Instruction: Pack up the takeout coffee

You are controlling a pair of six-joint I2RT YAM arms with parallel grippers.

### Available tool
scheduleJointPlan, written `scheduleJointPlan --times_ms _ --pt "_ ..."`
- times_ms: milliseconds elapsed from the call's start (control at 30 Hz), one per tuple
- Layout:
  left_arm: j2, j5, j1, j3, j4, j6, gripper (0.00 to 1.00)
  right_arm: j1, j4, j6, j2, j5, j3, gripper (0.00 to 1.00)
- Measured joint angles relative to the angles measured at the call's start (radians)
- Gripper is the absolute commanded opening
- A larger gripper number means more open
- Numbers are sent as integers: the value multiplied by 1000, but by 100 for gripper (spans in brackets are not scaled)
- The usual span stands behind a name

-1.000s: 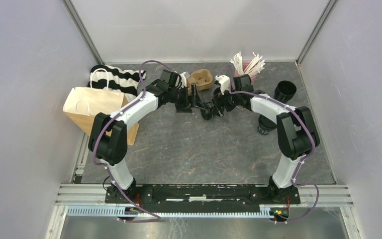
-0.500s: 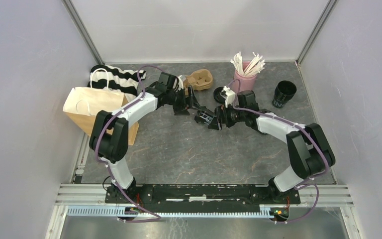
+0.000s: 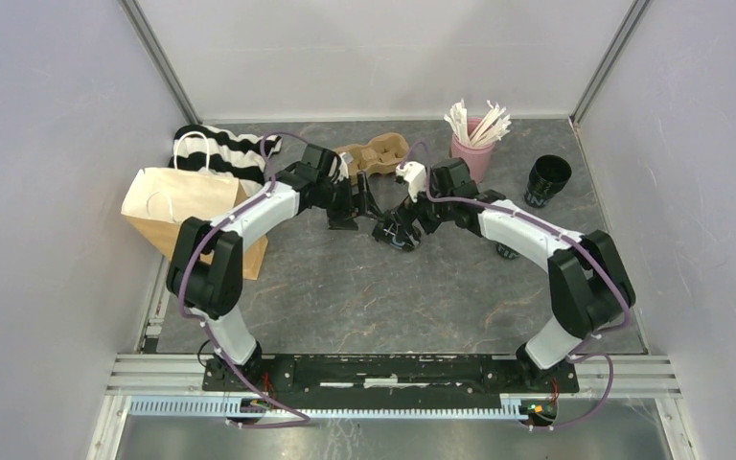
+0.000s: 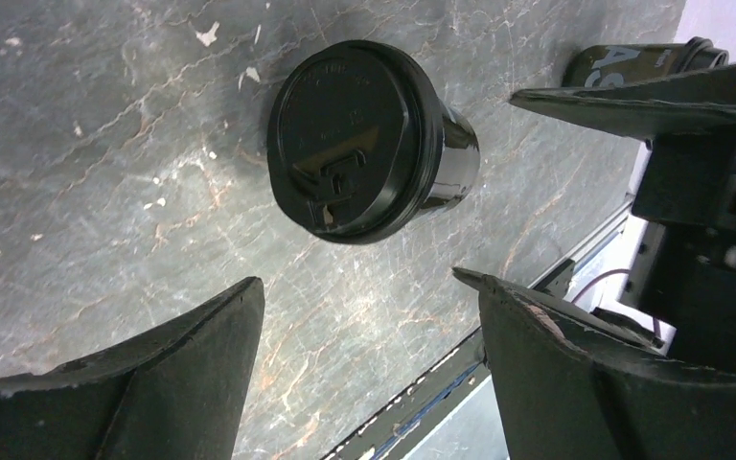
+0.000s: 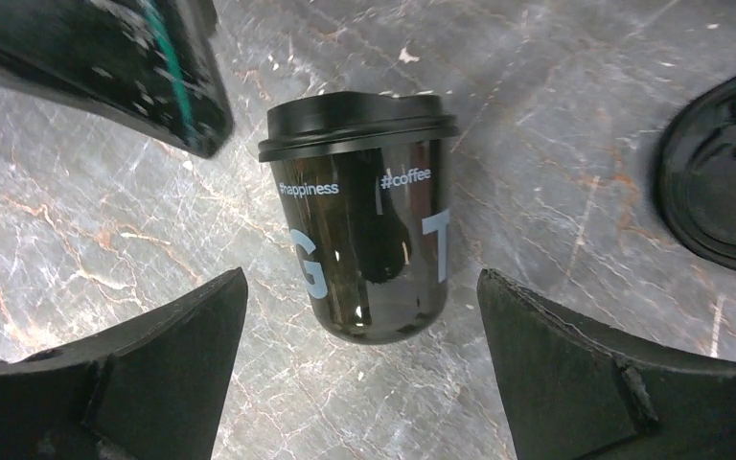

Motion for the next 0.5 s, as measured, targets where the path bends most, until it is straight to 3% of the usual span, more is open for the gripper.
scheduleJointPlan --times_ms 500 --pt "-171 -4 30 -127 -40 2 93 45 58 -205 93 -21 -67 91"
